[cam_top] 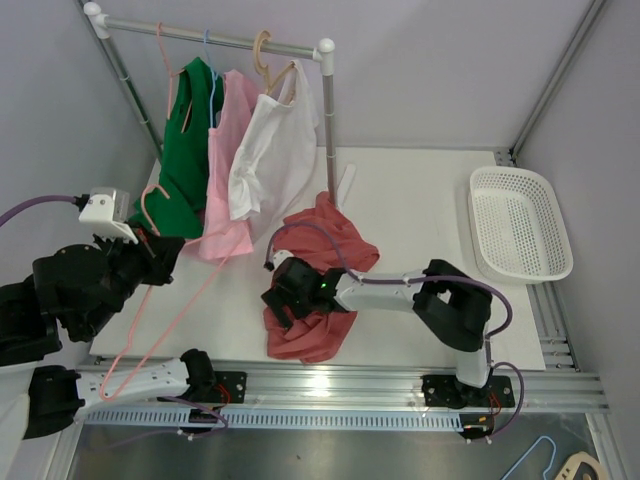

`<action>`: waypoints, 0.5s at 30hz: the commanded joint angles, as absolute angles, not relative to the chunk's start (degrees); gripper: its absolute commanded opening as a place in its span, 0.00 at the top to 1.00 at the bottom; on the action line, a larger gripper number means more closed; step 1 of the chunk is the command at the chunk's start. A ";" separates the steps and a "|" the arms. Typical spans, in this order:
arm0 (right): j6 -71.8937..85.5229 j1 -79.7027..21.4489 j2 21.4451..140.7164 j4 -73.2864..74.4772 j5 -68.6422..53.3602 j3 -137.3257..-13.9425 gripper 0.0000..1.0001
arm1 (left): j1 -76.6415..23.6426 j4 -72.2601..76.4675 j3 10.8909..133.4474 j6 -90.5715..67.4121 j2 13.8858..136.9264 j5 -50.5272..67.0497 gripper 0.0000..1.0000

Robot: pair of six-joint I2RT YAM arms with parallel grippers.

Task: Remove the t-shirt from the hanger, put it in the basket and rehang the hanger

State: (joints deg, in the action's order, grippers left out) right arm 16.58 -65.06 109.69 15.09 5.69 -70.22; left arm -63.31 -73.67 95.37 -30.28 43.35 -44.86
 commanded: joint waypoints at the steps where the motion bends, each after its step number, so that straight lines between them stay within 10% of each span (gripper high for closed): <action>1: 18.10 -68.46 117.49 23.01 10.17 -73.21 0.01 | -63.72 -72.86 95.80 -28.21 43.24 -46.67 0.99; 5: 20.30 -68.56 116.64 25.75 10.91 -69.36 0.16 | -63.81 -72.25 95.71 -27.51 42.98 -47.11 0.99; 6: 20.48 -68.21 113.06 25.66 9.68 -66.21 0.38 | -63.81 -72.25 95.71 -27.42 43.07 -47.11 0.99; 7: 21.00 -67.94 110.77 26.36 9.23 -64.88 0.99 | -63.81 -72.16 95.63 -27.42 42.81 -47.20 0.99; 15: 25.66 -51.41 72.20 43.83 16.16 -64.68 1.00 | -63.72 -69.45 92.64 -25.58 40.87 -46.50 0.99</action>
